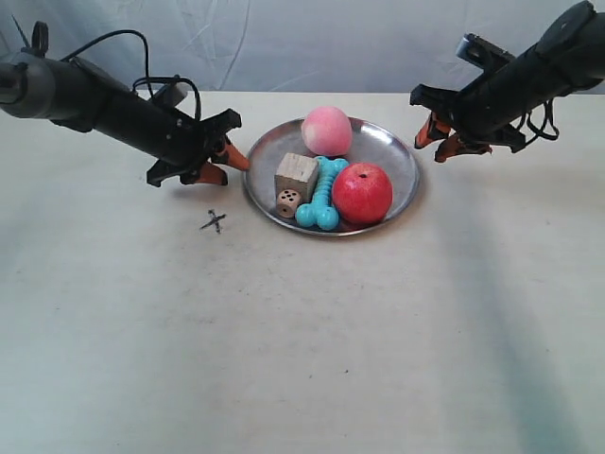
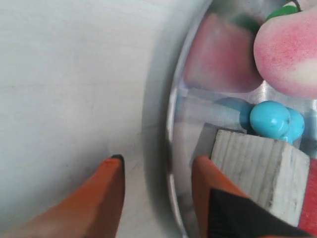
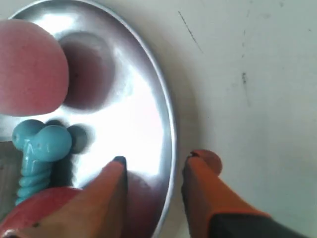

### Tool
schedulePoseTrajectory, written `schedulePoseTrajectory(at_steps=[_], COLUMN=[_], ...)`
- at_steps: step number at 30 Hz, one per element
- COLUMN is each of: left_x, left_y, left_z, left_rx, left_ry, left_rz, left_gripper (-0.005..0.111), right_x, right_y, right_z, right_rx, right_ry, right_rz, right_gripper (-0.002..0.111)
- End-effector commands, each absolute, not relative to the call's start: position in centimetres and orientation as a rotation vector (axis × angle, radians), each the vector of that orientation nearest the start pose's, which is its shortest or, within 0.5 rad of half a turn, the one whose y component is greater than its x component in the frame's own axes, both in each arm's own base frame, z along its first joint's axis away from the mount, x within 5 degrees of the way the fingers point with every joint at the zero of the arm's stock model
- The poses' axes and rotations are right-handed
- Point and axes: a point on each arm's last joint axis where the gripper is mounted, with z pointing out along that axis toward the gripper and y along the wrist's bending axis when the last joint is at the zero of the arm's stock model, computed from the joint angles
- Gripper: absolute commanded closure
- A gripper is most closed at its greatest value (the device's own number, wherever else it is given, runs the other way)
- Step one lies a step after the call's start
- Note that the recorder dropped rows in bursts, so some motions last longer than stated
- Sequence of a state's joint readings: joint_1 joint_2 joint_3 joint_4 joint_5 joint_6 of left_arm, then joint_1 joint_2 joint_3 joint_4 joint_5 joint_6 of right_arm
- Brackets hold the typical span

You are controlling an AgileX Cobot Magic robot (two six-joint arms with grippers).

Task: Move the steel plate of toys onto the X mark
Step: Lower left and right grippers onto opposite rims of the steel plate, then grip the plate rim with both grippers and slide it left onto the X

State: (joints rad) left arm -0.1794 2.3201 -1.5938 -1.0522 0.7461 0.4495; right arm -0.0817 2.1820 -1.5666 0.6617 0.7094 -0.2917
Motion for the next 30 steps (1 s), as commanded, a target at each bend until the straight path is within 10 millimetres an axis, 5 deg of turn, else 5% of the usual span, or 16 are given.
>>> schedulePoseTrajectory(at_steps=[1,10,20,23,27,30], left_x=[45.0,45.1,45.0,44.9,44.7,44.5], left_y=[-14.9,-15.4,-15.7,-16.1,-16.1,-16.2], left_z=[9.6,9.4,9.4,9.3,9.2,9.2], left_rx=[-0.127,-0.113,-0.101,-0.076,-0.036,-0.023], left_ry=[2.707,2.696,2.698,2.706,2.722,2.733], left_rz=[-1.054,-1.008,-1.001,-1.001,-0.978,-0.987], left_gripper=[0.064,0.064,0.071,0.085,0.107,0.107], right_x=[46.1,46.2,46.0,45.9,45.7,45.5], right_y=[-0.3,0.0,1.7,2.5,2.6,2.7], right_z=[13.4,10.7,8.2,7.8,7.8,7.8], right_rx=[0.327,0.404,0.444,0.431,0.423,0.404], right_ry=[2.674,2.713,2.763,2.777,2.796,2.822], right_rz=[0.602,0.673,0.753,0.761,0.782,0.786], right_gripper=[0.084,0.063,0.063,0.072,0.102,0.108])
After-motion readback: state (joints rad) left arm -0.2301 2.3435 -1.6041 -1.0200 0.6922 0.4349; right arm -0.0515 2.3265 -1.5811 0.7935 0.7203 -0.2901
